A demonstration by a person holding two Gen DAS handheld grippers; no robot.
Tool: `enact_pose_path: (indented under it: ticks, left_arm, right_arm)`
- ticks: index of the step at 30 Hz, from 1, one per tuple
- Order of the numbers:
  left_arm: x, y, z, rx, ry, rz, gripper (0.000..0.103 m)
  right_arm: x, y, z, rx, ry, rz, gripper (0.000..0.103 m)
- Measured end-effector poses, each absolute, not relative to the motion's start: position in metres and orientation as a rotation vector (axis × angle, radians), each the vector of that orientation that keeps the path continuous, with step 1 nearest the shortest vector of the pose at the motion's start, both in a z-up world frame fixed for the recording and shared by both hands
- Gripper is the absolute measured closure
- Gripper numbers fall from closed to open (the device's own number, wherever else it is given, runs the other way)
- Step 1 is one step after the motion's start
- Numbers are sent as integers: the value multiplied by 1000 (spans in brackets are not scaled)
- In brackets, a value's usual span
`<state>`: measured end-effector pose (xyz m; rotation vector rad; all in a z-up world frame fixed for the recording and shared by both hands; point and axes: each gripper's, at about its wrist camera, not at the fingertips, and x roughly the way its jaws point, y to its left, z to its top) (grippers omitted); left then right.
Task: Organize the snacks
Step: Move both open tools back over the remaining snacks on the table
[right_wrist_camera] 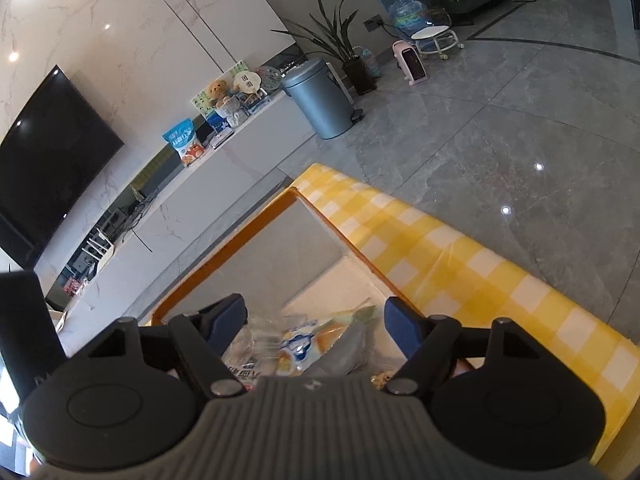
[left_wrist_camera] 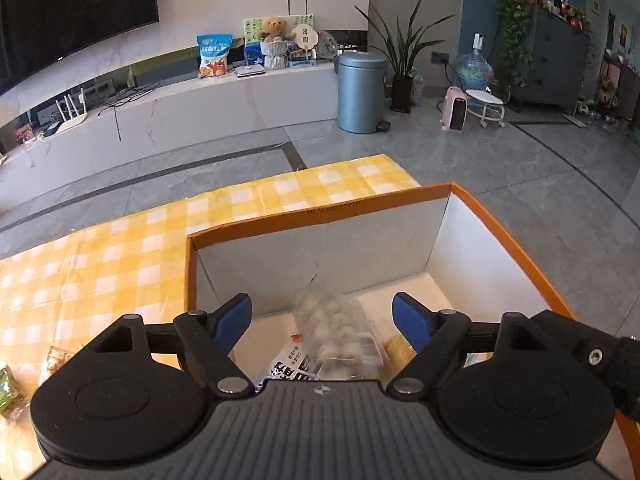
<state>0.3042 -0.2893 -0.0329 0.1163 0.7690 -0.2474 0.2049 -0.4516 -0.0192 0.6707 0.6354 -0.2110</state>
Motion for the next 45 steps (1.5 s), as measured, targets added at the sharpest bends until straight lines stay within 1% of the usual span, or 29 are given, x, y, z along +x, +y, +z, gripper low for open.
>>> enact_pose_path:
  ticks: [6,13,22,27,33,37,41,43,45]
  left_arm:
    - [300,-281,-24,57,803,-275,9]
    - [279,-263,-9,76,778,-336,9]
    - [259,-233,11,52,699,-384,10]
    - [258,-218,22,9,724,-381,10]
    - [246,-186,36,25,670,-377,10]
    - [238,-150,46,7,649,-346,10]
    - [229,-107,49,-24,623,-292,10]
    - [226,-85,48,-38,614,-257,10]
    - [226,-62,44,-74,611,-225,10]
  right_arm:
    - [202,-454,-20,689,632,-207,27]
    - [202,-450,-19,653,635,-207,27]
    - [200,-440,-16,626,619,-161,26]
    - [201,-429,-11,630,612,-112,26]
    - [191,-410,12,677,520,-2,25]
    - [178,-389,35,687,427,65,20]
    - [175,-364,50,789,331,167,16]
    - [177,-343,54,805,315,202,16]
    - [182,-316,55,761,319,222,16]
